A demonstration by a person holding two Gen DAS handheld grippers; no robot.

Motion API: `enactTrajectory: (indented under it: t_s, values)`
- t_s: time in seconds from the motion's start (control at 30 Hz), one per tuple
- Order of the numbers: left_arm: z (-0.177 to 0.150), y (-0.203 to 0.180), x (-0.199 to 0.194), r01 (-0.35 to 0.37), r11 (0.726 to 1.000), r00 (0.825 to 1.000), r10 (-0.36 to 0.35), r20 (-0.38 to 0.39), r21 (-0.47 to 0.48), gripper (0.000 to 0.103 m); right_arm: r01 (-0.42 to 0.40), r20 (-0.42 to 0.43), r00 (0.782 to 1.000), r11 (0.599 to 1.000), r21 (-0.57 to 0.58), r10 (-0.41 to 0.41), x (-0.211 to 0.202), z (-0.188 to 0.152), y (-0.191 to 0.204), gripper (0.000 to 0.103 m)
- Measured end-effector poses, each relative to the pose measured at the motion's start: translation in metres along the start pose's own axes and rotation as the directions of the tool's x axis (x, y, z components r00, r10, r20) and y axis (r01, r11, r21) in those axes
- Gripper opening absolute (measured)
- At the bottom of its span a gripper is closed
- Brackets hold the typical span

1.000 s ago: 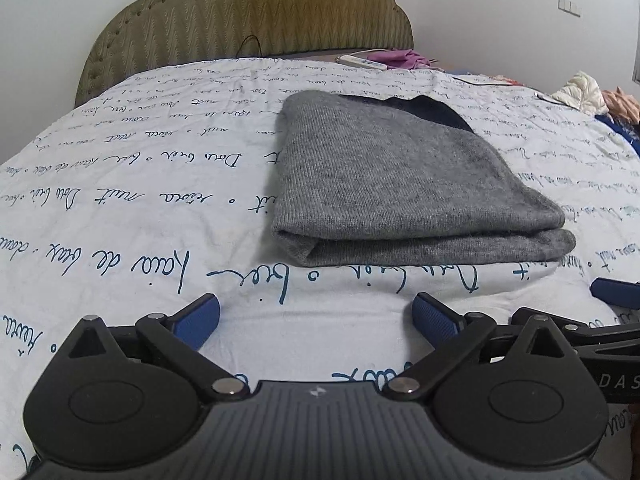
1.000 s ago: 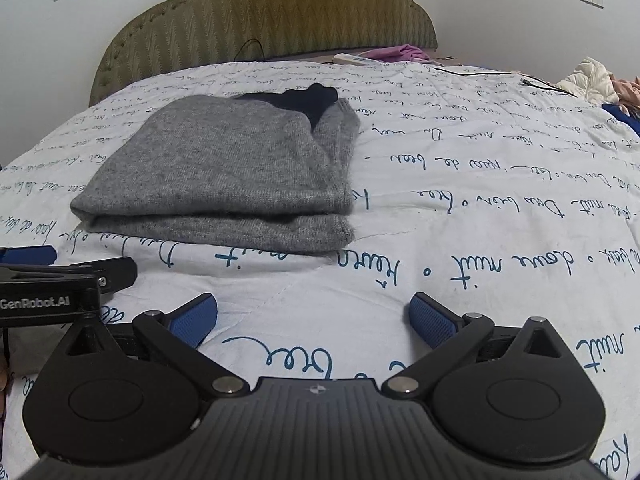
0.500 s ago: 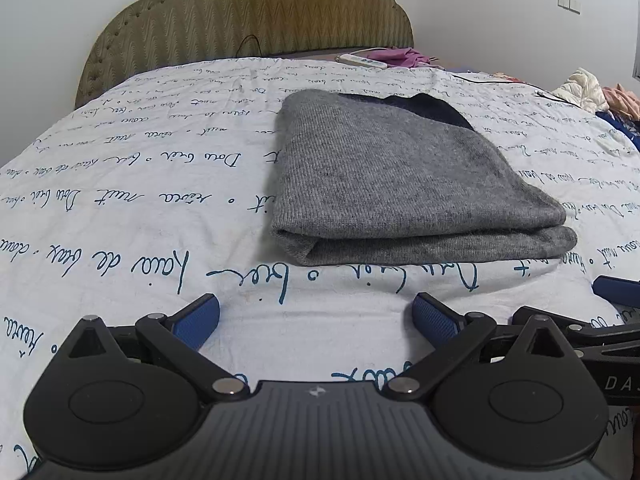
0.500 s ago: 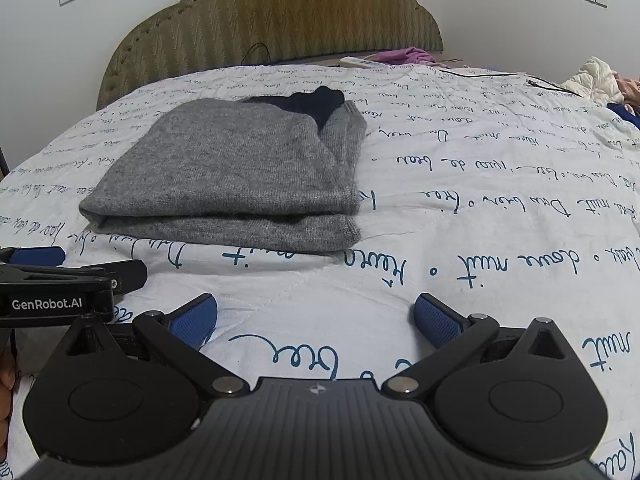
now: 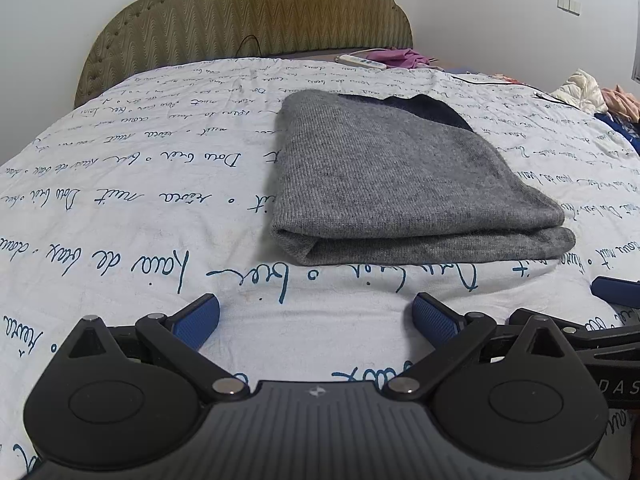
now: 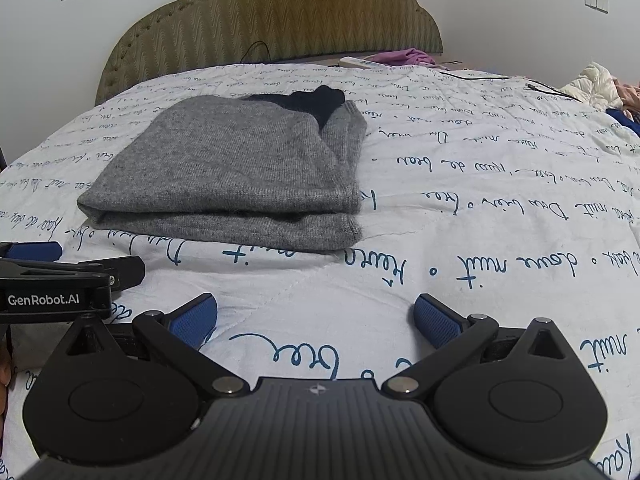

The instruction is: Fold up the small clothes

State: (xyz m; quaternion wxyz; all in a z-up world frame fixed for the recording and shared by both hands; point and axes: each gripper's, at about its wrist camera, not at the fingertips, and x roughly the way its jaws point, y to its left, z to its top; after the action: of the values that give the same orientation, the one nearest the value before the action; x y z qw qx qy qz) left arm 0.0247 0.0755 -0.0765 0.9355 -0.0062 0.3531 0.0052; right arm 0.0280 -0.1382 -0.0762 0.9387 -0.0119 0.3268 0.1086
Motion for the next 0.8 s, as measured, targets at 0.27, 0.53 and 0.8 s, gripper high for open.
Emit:
enactTrajectory:
  t_s: [0.27, 0.53, 0.8]
  values:
    - [-0.0001, -0.0002, -0.0003, 0.001, 1.0, 1.0, -0.001, 0.001, -0.001, 0.103, -0.004, 0.002, 1.0, 1.0, 0.015, 0.004, 0.0007, 0.0008, -0.002, 0.101]
    - [-0.0004, 0.0005, -0.0002, 0.002, 1.0, 1.0, -0.002, 0.001, -0.002, 0.103, -0.002, 0.003, 1.0, 1.0, 0.014, 0.002, 0.0006, 0.0004, -0.0011, 0.101]
    - [-0.0004, 0.0006, -0.0004, 0.003, 1.0, 1.0, -0.003, 0.002, -0.003, 0.103, -0.003, 0.003, 1.0, 1.0, 0.014, 0.003, 0.0005, 0.0003, -0.0013, 0.101]
